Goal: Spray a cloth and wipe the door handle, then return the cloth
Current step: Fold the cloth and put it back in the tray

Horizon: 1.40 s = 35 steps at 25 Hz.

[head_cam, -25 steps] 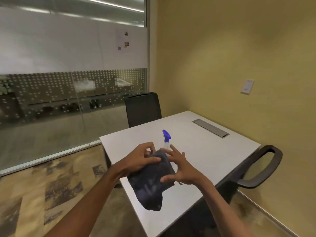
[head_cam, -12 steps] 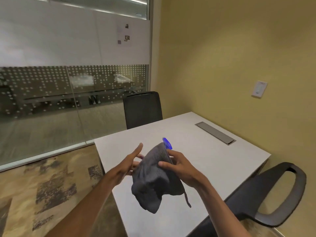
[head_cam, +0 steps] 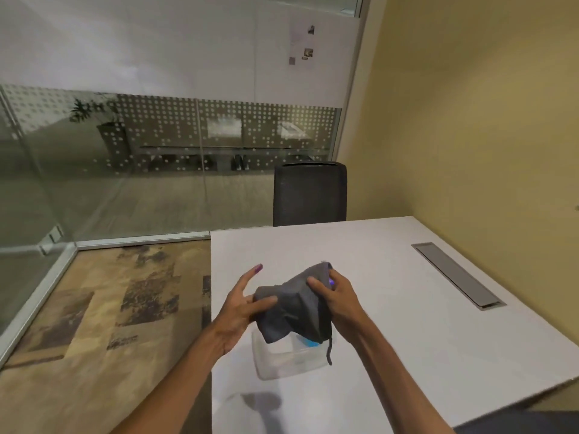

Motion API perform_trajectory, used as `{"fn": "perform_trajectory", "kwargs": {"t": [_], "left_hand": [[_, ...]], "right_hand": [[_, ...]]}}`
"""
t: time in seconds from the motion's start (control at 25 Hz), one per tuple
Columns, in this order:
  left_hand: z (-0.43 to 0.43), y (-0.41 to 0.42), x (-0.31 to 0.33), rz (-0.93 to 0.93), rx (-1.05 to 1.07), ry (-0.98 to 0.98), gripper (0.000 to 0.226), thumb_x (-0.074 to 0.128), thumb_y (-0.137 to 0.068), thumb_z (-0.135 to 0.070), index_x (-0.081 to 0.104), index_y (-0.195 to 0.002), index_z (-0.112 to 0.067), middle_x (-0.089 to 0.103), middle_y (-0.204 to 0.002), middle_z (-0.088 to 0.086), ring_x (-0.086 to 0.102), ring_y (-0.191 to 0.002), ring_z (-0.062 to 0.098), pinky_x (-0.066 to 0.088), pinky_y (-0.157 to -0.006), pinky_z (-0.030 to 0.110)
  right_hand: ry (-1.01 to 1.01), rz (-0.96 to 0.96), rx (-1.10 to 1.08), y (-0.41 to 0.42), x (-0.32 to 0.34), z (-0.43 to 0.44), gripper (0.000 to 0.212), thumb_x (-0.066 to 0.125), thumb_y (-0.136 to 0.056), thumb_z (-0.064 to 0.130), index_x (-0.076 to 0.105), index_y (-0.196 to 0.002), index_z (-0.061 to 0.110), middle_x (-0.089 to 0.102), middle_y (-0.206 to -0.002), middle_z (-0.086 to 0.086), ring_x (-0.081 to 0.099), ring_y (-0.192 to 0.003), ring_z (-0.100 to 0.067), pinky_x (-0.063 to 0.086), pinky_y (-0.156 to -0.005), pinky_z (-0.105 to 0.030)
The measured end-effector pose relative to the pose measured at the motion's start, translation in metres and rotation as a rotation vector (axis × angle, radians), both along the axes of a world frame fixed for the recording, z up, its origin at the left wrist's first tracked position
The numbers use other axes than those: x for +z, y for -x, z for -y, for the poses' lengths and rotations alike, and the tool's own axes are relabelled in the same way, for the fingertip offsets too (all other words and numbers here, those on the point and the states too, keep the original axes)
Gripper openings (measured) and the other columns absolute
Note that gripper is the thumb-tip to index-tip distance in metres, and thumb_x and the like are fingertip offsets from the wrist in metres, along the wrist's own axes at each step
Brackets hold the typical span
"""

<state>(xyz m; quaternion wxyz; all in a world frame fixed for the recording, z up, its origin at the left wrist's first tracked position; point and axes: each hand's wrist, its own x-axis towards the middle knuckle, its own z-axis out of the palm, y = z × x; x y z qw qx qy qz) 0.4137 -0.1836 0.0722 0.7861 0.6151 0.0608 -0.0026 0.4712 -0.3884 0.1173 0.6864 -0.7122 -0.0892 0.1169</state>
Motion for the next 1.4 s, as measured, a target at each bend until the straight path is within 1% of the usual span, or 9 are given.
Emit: {"fn": "perform_trajectory", "kwargs": {"t": [0.28, 0.48, 0.56, 0.72, 0.88, 1.0, 1.08, 1.2, 1.4], "left_hand": [[-0.008, 0.003, 0.011, 0.052, 0.305, -0.492, 0.052, 0.09, -0.07, 0.001, 0.071, -0.116, -0.012, 0.073, -0.112, 0.004, 0.069, -0.105, 0.026, 0.062, -0.083, 0.028], [-0.026, 0.004, 0.024, 0.139, 0.328, -1.095, 0.026, 0.09, -0.073, -0.015, 0.078, -0.096, -0.012, 0.059, -0.093, -0.001, 0.055, -0.087, 0.014, 0.048, -0.074, 0.022], [-0.038, 0.001, 0.023, 0.134, 0.27, -0.993, 0.02, 0.087, -0.077, -0.01, 0.075, -0.093, -0.009, 0.056, -0.095, 0.001, 0.055, -0.092, 0.016, 0.045, -0.079, 0.022], [-0.051, -0.009, 0.023, -0.055, 0.097, -0.308, 0.016, 0.076, -0.087, -0.005, 0.06, -0.085, -0.007, 0.065, -0.078, 0.003, 0.062, -0.076, 0.018, 0.052, -0.057, 0.018], [-0.056, -0.019, 0.009, -0.236, 0.064, 0.056, 0.024, 0.076, -0.085, -0.015, 0.061, -0.103, -0.006, 0.067, -0.096, 0.013, 0.064, -0.084, 0.024, 0.054, -0.058, 0.032], [-0.052, -0.026, -0.008, -0.248, 0.109, 0.357, 0.043, 0.075, -0.076, -0.01, 0.063, -0.117, 0.0, 0.067, -0.114, 0.022, 0.062, -0.101, 0.036, 0.056, -0.077, 0.044], [-0.045, -0.034, -0.013, -0.206, 0.16, 0.508, 0.04, 0.072, -0.075, -0.004, 0.065, -0.114, 0.0, 0.071, -0.107, 0.02, 0.068, -0.092, 0.033, 0.061, -0.068, 0.041], [-0.028, -0.04, -0.018, -0.204, 0.19, 0.458, 0.017, 0.069, -0.084, 0.005, 0.059, -0.094, -0.004, 0.07, -0.09, 0.016, 0.072, -0.074, 0.024, 0.06, -0.057, 0.035], [-0.02, -0.032, -0.049, -0.202, 0.125, 0.074, 0.022, 0.076, -0.087, -0.002, 0.055, -0.094, -0.004, 0.073, -0.096, 0.018, 0.073, -0.082, 0.024, 0.06, -0.066, 0.031]], "right_hand": [[0.234, 0.102, 0.243, -0.029, -0.011, -0.007, 0.088, 0.087, -0.065, 0.032, 0.03, -0.133, 0.033, 0.05, -0.108, 0.019, 0.059, -0.097, -0.012, 0.051, -0.063, -0.007], [0.639, 0.441, 0.173, -0.032, -0.024, -0.028, 0.044, 0.08, -0.071, 0.017, 0.061, -0.111, 0.016, 0.059, -0.109, -0.003, 0.058, -0.103, -0.019, 0.05, -0.084, -0.022], [0.613, 0.437, 0.106, -0.033, -0.023, -0.03, 0.04, 0.076, -0.069, 0.028, 0.065, -0.105, 0.014, 0.056, -0.105, -0.004, 0.054, -0.1, -0.018, 0.051, -0.084, -0.026], [0.219, 0.048, 0.167, -0.04, -0.013, -0.033, 0.03, 0.077, -0.073, 0.027, 0.061, -0.097, 0.018, 0.066, -0.097, -0.002, 0.064, -0.096, -0.022, 0.055, -0.079, -0.029], [0.068, -0.262, 0.078, -0.037, -0.013, -0.04, 0.046, 0.082, -0.069, 0.037, 0.062, -0.103, 0.013, 0.07, -0.099, -0.011, 0.068, -0.088, -0.024, 0.057, -0.07, -0.032], [-0.479, -0.529, 0.004, -0.038, -0.021, -0.041, 0.055, 0.077, -0.071, 0.044, 0.068, -0.108, 0.005, 0.072, -0.107, -0.016, 0.068, -0.097, -0.027, 0.059, -0.08, -0.035], [-0.863, -0.64, -0.045, -0.033, -0.029, -0.046, 0.059, 0.073, -0.077, 0.045, 0.063, -0.118, 0.003, 0.067, -0.121, -0.018, 0.064, -0.114, -0.03, 0.054, -0.095, -0.043], [-0.795, -0.546, -0.054, -0.022, -0.046, -0.067, 0.047, 0.071, -0.08, 0.031, 0.062, -0.122, 0.01, 0.064, -0.128, -0.017, 0.062, -0.116, -0.032, 0.054, -0.093, -0.048], [-0.529, -0.389, -0.19, -0.028, -0.063, -0.074, 0.06, 0.065, -0.079, -0.012, 0.049, -0.131, 0.011, 0.061, -0.127, -0.021, 0.063, -0.108, -0.036, 0.059, -0.079, -0.042]]}}
